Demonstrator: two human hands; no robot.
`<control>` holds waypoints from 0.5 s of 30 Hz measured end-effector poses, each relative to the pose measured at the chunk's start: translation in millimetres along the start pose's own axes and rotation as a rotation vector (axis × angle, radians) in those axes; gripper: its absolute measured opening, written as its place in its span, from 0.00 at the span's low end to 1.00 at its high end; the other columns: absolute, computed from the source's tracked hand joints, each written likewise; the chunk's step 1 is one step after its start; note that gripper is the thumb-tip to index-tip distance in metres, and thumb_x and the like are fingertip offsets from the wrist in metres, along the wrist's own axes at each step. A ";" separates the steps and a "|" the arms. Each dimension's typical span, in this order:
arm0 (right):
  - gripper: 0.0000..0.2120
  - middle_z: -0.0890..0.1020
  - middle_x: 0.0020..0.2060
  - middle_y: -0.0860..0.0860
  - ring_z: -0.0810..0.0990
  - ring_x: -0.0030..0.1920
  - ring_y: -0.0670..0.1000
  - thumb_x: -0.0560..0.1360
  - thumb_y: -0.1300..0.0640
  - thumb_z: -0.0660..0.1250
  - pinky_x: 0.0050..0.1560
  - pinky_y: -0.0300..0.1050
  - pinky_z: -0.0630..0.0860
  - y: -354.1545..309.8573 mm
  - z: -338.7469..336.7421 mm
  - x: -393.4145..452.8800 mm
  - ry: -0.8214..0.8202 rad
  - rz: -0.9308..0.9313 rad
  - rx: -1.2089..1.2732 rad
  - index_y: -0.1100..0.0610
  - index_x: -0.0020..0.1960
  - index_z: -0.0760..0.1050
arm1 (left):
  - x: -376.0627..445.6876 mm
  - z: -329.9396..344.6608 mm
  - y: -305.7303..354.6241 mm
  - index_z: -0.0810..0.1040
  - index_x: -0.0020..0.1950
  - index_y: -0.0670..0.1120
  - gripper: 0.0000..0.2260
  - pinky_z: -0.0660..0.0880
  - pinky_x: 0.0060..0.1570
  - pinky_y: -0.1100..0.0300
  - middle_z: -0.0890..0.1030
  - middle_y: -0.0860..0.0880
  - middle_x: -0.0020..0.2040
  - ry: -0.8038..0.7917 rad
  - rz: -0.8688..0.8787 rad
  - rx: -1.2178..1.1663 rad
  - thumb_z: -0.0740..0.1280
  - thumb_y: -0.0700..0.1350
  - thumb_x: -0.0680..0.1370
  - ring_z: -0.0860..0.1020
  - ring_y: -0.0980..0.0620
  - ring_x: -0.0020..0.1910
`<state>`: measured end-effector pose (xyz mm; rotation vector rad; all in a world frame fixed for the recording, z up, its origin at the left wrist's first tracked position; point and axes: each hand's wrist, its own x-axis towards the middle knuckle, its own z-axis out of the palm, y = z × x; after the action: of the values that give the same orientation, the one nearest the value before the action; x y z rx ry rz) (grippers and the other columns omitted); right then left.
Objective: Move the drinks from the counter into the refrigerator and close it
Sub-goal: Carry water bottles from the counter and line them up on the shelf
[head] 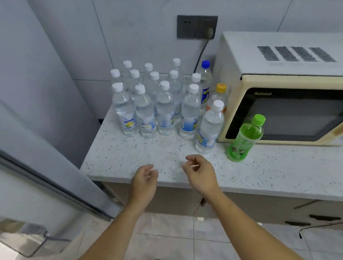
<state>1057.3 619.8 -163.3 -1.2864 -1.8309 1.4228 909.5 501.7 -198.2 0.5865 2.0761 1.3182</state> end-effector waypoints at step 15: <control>0.25 0.68 0.72 0.53 0.75 0.66 0.55 0.79 0.57 0.66 0.66 0.47 0.70 -175.8 15.2 162.2 -0.068 -0.478 -0.445 0.52 0.74 0.66 | 115.9 -36.0 182.8 0.66 0.75 0.50 0.25 0.69 0.56 0.58 0.66 0.46 0.72 0.394 0.428 0.368 0.68 0.44 0.78 0.74 0.47 0.63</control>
<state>907.1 753.2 -32.5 -0.8922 -2.3878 0.8411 809.5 628.0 -49.2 1.0470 2.6531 1.3683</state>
